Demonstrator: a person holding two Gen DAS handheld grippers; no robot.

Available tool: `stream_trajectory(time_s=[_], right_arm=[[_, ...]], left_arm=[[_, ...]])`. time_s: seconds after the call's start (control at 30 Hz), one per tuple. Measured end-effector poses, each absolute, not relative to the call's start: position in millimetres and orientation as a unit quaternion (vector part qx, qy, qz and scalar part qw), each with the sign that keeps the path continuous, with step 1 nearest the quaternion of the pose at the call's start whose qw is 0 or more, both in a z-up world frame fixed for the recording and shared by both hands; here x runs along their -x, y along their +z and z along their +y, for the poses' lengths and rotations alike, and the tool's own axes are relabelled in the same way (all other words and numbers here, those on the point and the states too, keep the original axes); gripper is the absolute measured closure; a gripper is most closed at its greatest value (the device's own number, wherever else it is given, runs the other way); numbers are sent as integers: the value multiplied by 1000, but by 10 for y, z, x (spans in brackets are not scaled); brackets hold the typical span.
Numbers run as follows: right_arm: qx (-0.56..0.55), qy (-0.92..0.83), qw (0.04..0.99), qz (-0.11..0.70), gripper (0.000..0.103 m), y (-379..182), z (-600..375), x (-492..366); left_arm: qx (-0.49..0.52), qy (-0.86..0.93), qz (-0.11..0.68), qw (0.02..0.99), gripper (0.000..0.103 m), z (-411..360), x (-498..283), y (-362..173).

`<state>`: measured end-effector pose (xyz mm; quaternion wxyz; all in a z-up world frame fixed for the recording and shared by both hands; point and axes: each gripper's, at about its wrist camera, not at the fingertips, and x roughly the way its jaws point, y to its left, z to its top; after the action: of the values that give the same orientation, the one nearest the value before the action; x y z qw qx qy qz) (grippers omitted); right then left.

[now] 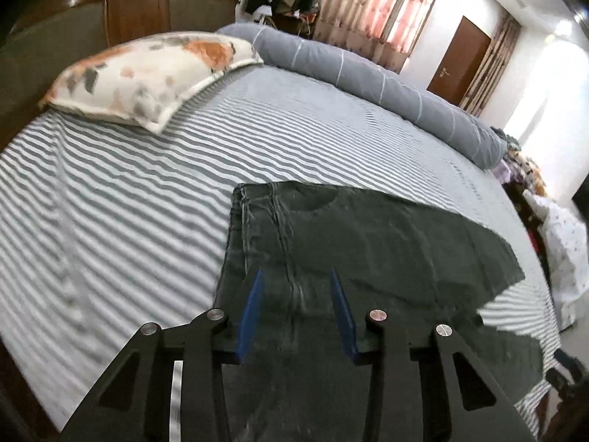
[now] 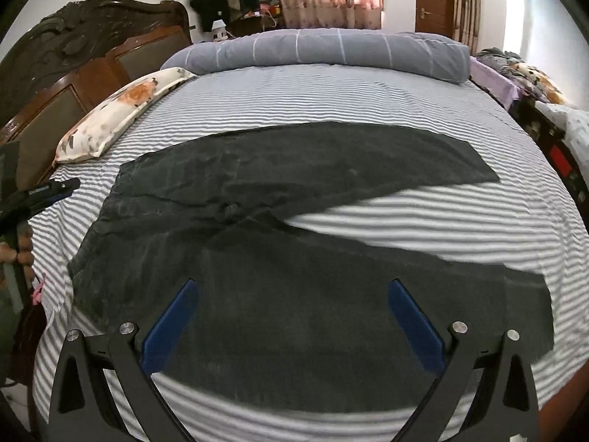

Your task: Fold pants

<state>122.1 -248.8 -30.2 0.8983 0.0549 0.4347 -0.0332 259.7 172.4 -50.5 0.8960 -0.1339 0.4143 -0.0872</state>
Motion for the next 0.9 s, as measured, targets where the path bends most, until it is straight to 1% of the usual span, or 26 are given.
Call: stream_trajectory(time_s=[0.03, 0.17, 0.37, 0.5, 0.9], right_arm=[[-58, -32, 897, 437, 0, -335, -2473, -1351], [-59, -22, 889, 453, 0, -479, -2383, -1705], [-41, -5, 880, 473, 0, -713, -2198, -2118], [-35, 4, 878, 478, 0, -835, -2073, -2315], [-24, 26, 873, 487, 0, -1036, -1802, -2528]], left_arm=[[140, -87, 415, 895, 65, 1751, -2675, -544], [170, -97, 434, 880, 72, 1885, -3096, -795], [173, -111, 459, 864, 78, 1990, -3498, -1135], [170, -122, 475, 855, 79, 2015, -3643, -1302], [194, -128, 476, 848, 79, 2114, -3727, -1453]])
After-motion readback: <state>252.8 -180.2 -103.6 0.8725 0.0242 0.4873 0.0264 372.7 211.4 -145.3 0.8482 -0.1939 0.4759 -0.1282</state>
